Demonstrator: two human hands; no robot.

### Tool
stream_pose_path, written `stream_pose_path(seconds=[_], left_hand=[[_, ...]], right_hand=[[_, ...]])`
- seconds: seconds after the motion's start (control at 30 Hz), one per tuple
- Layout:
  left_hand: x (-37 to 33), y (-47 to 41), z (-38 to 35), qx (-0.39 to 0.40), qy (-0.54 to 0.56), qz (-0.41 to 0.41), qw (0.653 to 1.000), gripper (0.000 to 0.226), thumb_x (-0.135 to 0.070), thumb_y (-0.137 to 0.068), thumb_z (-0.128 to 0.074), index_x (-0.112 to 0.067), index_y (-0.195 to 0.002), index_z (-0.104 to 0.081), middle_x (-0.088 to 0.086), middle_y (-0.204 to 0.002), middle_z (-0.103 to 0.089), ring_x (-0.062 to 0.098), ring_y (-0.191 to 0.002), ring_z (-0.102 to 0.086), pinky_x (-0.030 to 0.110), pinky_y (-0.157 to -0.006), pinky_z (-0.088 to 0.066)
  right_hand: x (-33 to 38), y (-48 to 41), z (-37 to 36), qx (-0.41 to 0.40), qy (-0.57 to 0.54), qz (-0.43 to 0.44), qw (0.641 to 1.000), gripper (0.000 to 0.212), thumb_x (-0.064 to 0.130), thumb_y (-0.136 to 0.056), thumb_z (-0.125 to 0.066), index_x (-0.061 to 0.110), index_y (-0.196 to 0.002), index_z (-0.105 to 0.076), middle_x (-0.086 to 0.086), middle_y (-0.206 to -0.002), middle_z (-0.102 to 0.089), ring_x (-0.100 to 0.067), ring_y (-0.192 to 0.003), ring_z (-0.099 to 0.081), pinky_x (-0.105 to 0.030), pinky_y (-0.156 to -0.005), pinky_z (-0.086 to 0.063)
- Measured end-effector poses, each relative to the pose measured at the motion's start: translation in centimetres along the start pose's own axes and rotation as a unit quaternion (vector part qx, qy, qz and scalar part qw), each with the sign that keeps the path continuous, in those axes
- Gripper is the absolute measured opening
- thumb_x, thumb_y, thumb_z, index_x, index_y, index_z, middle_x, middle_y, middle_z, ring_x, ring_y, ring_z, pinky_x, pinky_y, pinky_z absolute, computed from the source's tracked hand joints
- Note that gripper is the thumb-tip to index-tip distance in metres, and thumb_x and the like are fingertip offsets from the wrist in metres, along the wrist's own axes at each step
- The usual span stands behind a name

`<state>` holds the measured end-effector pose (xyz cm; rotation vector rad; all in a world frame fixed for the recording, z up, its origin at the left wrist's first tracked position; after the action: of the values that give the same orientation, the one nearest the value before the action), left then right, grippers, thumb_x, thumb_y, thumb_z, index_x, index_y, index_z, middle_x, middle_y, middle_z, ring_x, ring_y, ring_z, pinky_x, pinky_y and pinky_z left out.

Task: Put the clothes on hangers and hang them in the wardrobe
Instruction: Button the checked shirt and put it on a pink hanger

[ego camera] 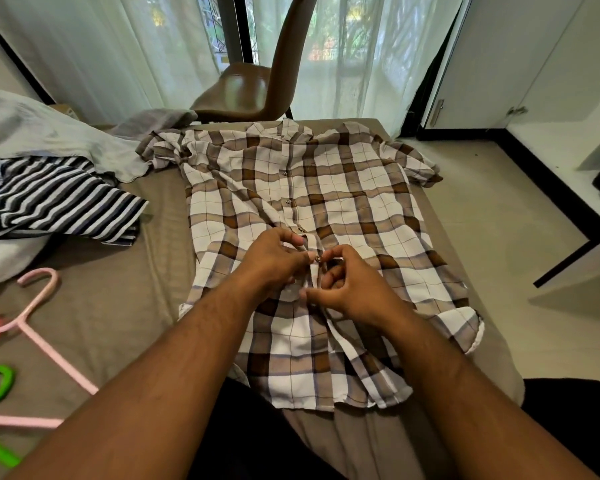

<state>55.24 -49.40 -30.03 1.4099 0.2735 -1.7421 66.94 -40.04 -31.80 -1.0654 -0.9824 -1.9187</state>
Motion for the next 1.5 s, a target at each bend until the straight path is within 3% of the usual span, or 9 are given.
stream_pose_path(seconds=[0.13,0.2,0.3,0.43,0.67,0.8,0.9,1.03,1.5], left_hand=[[-0.6,1.1,0.1,0.003,-0.147,-0.035,0.989,0.022,-0.036,-0.093,-0.071,-0.015,-0.089,-0.066,0.003,-0.089,-0.070,0.017,-0.082,-0.065,0.030,-0.068,-0.051],[-0.3,1.8,-0.6,0.042,-0.199,-0.036,0.978,0.025,-0.040,-0.091,-0.072,-0.015,-0.088,-0.069,-0.001,-0.089,-0.070,0.014,-0.085,-0.064,0.028,-0.068,-0.050],[0.7,2.5,-1.4,0.089,-0.278,-0.015,0.956,0.020,-0.036,-0.087,-0.077,-0.017,-0.093,-0.073,-0.001,-0.094,-0.073,0.012,-0.087,-0.067,0.032,-0.077,-0.058],[1.7,2.7,-1.9,0.104,-0.375,0.026,0.921,0.016,-0.025,-0.087,-0.078,-0.015,-0.100,-0.076,0.004,-0.106,-0.073,0.019,-0.098,-0.068,0.035,-0.090,-0.058],[2.1,2.6,-2.6,0.091,-0.450,0.031,0.888,0.028,-0.024,-0.084,-0.080,-0.015,-0.109,-0.072,0.005,-0.111,-0.069,0.024,-0.101,-0.065,0.040,-0.093,-0.057],[1.7,2.8,-3.0,0.111,-0.395,0.019,0.912,0.018,-0.023,-0.086,-0.077,-0.013,-0.100,-0.075,0.007,-0.101,-0.073,0.021,-0.096,-0.068,0.038,-0.088,-0.059],[1.3,3.3,-2.8,0.129,-0.294,0.036,0.947,0.009,-0.019,-0.088,-0.076,-0.011,-0.091,-0.079,0.008,-0.092,-0.076,0.016,-0.082,-0.069,0.031,-0.074,-0.060],[1.6,3.5,-2.3,0.128,-0.204,0.077,0.967,0.009,-0.013,-0.090,-0.073,-0.006,-0.094,-0.078,0.007,-0.086,-0.076,0.011,-0.074,-0.070,0.018,-0.056,-0.053],[2.0,3.9,-2.3,0.130,-0.131,0.128,0.974,0.009,-0.006,-0.094,-0.067,-0.002,-0.094,-0.074,0.015,-0.086,-0.072,0.019,-0.077,-0.069,0.027,-0.070,-0.062]], right_hand=[[0.9,1.1,0.3,0.027,0.172,-0.010,0.985,0.057,0.030,-0.082,-0.082,0.027,-0.126,-0.046,0.000,-0.096,-0.063,-0.008,-0.077,-0.058,-0.021,-0.062,-0.045],[1.0,1.8,0.4,0.037,0.208,-0.036,0.977,0.043,0.029,-0.084,-0.080,0.022,-0.117,-0.054,0.003,-0.097,-0.062,-0.009,-0.079,-0.057,-0.022,-0.061,-0.042],[1.1,2.4,-0.1,0.063,0.256,-0.045,0.964,0.015,0.025,-0.086,-0.078,0.017,-0.095,-0.070,0.002,-0.091,-0.068,-0.010,-0.079,-0.063,-0.023,-0.064,-0.050],[0.7,2.7,0.0,0.057,0.264,-0.054,0.961,0.010,0.019,-0.092,-0.071,0.018,-0.083,-0.074,0.001,-0.085,-0.073,-0.010,-0.076,-0.069,-0.022,-0.062,-0.050],[0.0,2.9,1.0,0.054,0.151,-0.077,0.984,0.015,0.012,-0.098,-0.063,0.011,-0.090,-0.076,-0.005,-0.079,-0.072,-0.012,-0.062,-0.063,-0.024,-0.055,-0.051],[0.1,2.8,1.1,0.033,0.093,-0.073,0.992,0.015,0.019,-0.099,-0.062,0.010,-0.095,-0.073,-0.010,-0.082,-0.070,-0.015,-0.064,-0.057,-0.027,-0.054,-0.047],[0.4,2.6,0.9,0.028,0.071,-0.058,0.995,0.012,0.019,-0.097,-0.065,0.014,-0.091,-0.074,-0.011,-0.087,-0.074,-0.015,-0.066,-0.059,-0.025,-0.055,-0.048],[0.4,2.5,0.5,0.041,0.060,-0.050,0.996,0.008,0.017,-0.094,-0.070,0.018,-0.090,-0.076,-0.008,-0.088,-0.076,-0.014,-0.068,-0.062,-0.026,-0.058,-0.050],[0.2,2.1,0.6,0.019,0.072,-0.035,0.997,0.005,0.018,-0.091,-0.075,0.018,-0.091,-0.079,0.001,-0.085,-0.076,-0.014,-0.075,-0.068,-0.027,-0.064,-0.055]])
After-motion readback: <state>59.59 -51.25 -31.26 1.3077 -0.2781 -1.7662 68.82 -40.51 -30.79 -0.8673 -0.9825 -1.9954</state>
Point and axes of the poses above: each hand's wrist, its own y-axis away from the middle knuckle, its own z-axis out of the back of the hand, x = y × z, the point moved 10 cm from there along -y, towards the middle knuckle
